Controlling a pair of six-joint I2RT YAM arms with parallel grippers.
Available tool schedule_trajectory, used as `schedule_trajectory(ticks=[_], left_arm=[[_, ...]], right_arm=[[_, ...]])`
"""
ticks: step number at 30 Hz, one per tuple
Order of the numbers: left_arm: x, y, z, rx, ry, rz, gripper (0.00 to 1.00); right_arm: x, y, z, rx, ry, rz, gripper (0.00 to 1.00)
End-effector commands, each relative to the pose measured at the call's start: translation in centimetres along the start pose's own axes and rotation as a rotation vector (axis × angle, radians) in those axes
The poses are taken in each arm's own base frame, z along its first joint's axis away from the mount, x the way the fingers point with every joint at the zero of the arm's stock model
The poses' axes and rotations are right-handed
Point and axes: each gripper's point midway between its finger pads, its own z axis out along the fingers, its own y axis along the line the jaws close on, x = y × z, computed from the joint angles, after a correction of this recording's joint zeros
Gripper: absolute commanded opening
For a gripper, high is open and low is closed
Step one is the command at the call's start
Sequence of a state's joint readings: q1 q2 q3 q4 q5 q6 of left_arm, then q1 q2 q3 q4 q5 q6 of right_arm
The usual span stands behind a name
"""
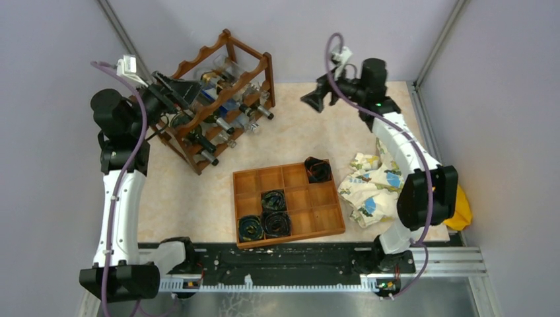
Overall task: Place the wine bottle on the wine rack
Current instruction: Place the wine bottle in the wine rack, then reset both arms
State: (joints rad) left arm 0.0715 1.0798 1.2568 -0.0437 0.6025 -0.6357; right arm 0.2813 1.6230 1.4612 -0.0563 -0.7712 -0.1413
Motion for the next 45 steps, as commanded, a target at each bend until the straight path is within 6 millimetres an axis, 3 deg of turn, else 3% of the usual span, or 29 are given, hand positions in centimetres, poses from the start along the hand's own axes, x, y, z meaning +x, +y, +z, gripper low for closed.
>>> schedule_trajectory(ticks=[1,5,9,14,19,30,45], left_arm=[[-1.5,-1.5,-0.9,0.0,-0.064,-0.031,0.99],[-2.4,-2.5,-0.7,0.022,-0.051,-0.02,0.99],[-2.8,-3.0,-0.5,0.048,-0.038,0.042,0.99],[-2.9,-4.5,-0.7,0.111,0.004,0.105,0.99],[-2.6,-5.8,-1.9,0.142,0.028,0.166,0.99],[-3.6,-9.3,-4.2,0.198,0.002,0.169,0.99],[-4.9,-11.9,-5.6,0.268,-0.075,0.183,0.99]], right_arm=[[-6.9,-4.3,-6.7,0.144,-0.242,0.031,0.98],[-7.5,-7.9,-11.4,0.444,-0.227,0.025,0.98],[-8.8,-9.7,-16.9,0.78,-0.213,0.055,0.98],[-10.4,-9.4,-23.5,1.061,-0.135,0.031,0.98],[-12.1,-7.7,-27.4,1.178,-0.143,-0.02,0.98],[-17.1,-4.7,-31.5,1.257,-0.283,-0.089,0.98],[-22.3,-0.9,-32.2,1.142,-0.429,-0.147,0.98]])
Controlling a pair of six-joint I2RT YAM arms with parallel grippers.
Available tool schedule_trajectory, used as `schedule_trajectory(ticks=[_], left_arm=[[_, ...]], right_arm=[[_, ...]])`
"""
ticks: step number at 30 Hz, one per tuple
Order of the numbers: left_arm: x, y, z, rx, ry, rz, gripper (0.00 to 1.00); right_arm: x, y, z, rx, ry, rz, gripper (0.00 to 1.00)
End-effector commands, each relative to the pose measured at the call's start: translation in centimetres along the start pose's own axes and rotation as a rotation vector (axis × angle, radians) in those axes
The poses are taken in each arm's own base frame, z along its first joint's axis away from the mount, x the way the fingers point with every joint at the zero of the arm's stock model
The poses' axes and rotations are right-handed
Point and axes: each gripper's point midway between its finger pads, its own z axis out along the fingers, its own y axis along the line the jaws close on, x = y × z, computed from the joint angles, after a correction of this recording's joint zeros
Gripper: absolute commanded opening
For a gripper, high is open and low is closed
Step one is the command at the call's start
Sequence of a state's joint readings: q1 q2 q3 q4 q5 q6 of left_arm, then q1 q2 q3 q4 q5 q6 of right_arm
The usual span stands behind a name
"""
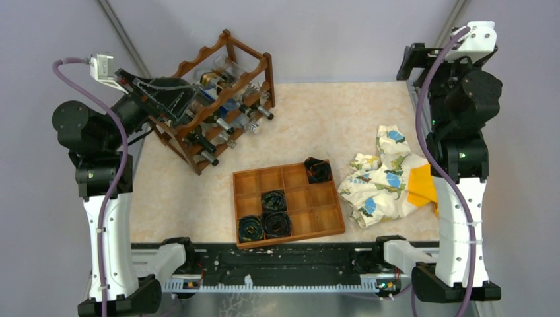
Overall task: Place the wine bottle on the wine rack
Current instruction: Reset both arms
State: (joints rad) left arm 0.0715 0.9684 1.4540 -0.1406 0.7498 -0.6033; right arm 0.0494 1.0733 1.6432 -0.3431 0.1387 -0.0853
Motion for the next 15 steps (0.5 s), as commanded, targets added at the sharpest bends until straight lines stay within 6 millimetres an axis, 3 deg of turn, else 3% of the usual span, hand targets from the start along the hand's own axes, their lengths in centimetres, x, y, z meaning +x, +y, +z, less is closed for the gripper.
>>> schedule_trajectory(ticks=[1,15], left_arm=[[-1.2,-1.5,-0.1,0.052,-0.041,0.023,0.99],[-2.0,-2.6,0.1,0.117,-0.085,0.031,0.99]], right_arm=[[-4.4,0.0,-1.4,-0.02,-0.119,0.027,0.98],[-5.0,0.0,-1.2,-0.015,-0.141,0.044,0.98]])
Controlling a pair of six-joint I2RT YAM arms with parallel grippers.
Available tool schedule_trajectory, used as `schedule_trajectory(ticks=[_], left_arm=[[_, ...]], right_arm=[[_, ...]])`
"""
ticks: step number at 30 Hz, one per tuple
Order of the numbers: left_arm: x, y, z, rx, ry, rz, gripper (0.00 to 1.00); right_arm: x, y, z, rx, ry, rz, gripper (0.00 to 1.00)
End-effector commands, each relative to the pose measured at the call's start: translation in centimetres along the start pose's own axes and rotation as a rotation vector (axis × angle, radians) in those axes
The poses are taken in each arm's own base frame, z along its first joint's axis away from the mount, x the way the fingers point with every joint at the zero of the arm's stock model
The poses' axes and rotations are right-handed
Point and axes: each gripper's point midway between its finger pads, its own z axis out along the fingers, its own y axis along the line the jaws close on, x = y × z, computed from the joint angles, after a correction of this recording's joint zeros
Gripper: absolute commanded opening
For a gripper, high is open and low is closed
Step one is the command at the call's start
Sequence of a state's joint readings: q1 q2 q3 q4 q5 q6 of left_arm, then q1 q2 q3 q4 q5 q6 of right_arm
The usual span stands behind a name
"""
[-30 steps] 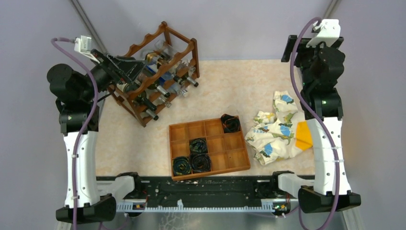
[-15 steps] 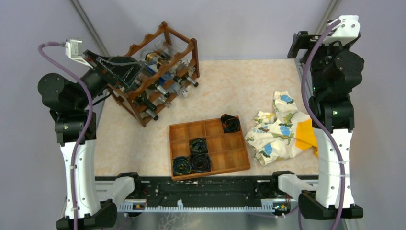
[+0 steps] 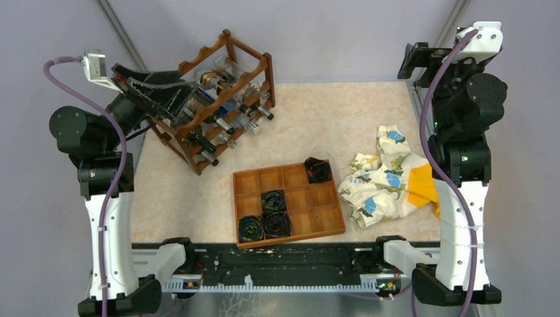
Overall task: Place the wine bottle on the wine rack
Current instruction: Reset both arms
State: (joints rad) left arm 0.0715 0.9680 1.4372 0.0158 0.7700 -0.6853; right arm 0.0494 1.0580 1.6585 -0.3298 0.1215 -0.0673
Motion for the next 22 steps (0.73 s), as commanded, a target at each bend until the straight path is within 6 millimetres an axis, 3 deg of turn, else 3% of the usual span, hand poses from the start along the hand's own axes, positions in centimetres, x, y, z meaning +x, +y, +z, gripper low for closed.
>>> schedule_trajectory(ticks=[1,22], left_arm=[[-0.3,-0.8,-0.1,0.039,-0.02,0.015,0.99],[-0.1,-0.1,0.2,0.027,-0.02,-0.001,0.99]], right_arm=[[-3.4,-0.1,-0.3,-0.003,-0.097,0.021,0.98],[-2.3,0.9,0.5,-0.045,-0.072,0.055,0.98]])
